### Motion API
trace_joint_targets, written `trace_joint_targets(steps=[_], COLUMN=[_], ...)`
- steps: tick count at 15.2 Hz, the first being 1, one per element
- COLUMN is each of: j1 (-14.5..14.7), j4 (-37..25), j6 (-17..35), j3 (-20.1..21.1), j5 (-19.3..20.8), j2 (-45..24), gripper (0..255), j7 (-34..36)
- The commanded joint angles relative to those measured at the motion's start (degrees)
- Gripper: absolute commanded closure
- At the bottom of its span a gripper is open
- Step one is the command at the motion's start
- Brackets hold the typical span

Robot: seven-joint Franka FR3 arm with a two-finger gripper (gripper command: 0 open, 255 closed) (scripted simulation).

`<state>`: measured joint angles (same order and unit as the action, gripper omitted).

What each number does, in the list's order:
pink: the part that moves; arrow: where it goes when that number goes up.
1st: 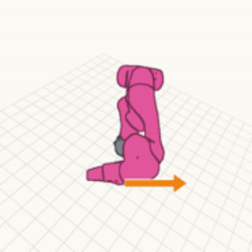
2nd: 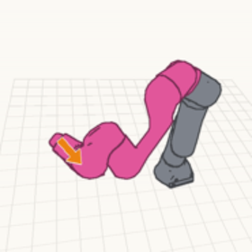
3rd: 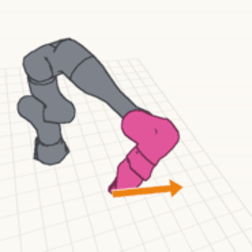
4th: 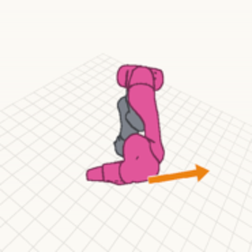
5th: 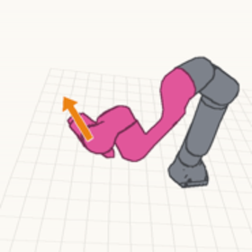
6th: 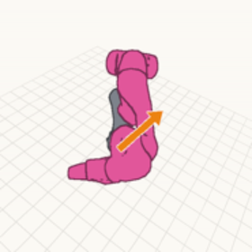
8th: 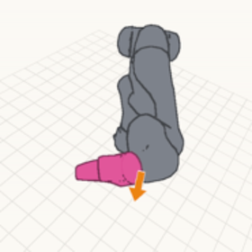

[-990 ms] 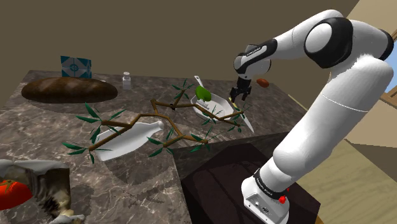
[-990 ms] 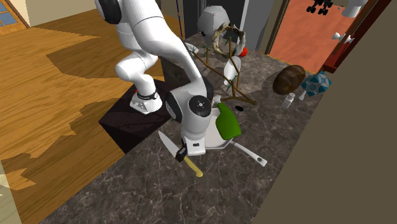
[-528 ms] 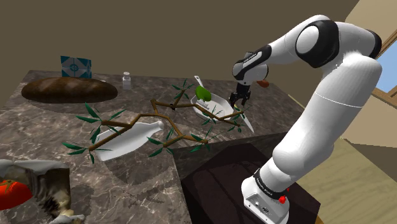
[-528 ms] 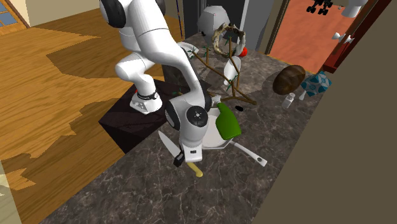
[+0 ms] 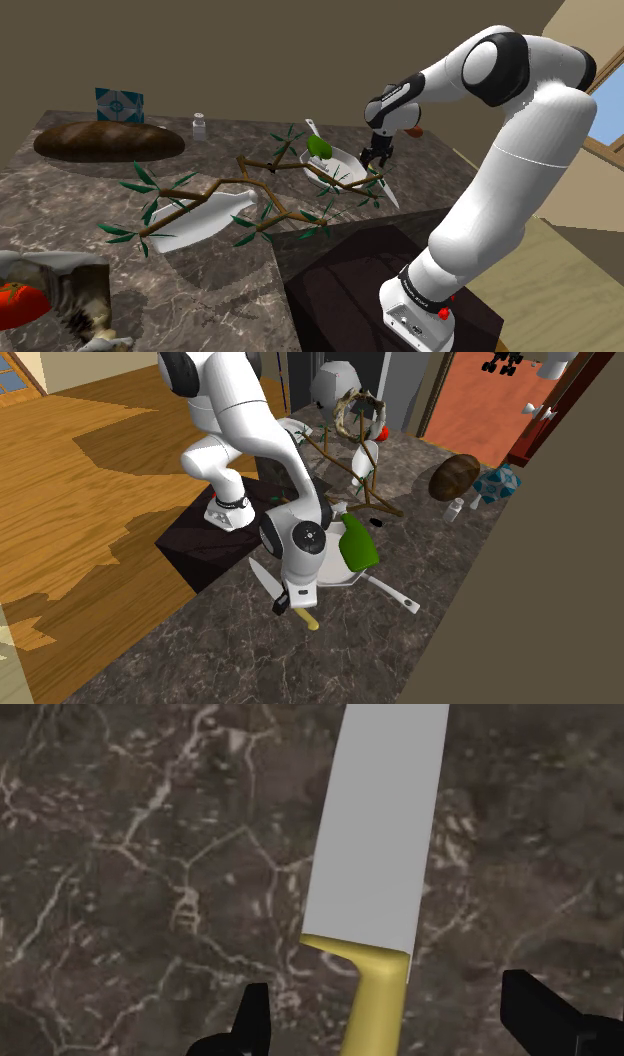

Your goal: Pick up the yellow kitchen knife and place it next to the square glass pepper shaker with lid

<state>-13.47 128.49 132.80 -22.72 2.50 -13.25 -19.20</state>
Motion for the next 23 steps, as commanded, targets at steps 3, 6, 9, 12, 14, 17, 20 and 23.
trace_joint_targets(steps=[3, 6, 9, 12, 14, 17, 20, 23], j1=[0.0, 0.0, 0.0, 0.2, 0.3, 0.5, 0.7, 0.9], j4=[0.0, 0.0, 0.0, -0.2, -0.5, -1.1, -1.8, -2.5], j6=[0.0, 0.0, 0.0, -1.4, -2.8, -5.0, -7.2, -9.4], j3=[0.0, 0.0, 0.0, -0.2, -0.4, -0.6, -0.7, -0.8], j5=[0.0, 0.0, 0.0, 0.5, 1.0, 1.8, 2.4, 3.0], j2=[0.0, 0.0, 0.0, 1.2, 2.4, 4.2, 5.8, 7.3], gripper=[255, 255, 255, 255, 255, 255, 255, 255], j7=[0.0, 0.0, 0.0, 0.2, 0.5, 0.8, 1.1, 1.4])
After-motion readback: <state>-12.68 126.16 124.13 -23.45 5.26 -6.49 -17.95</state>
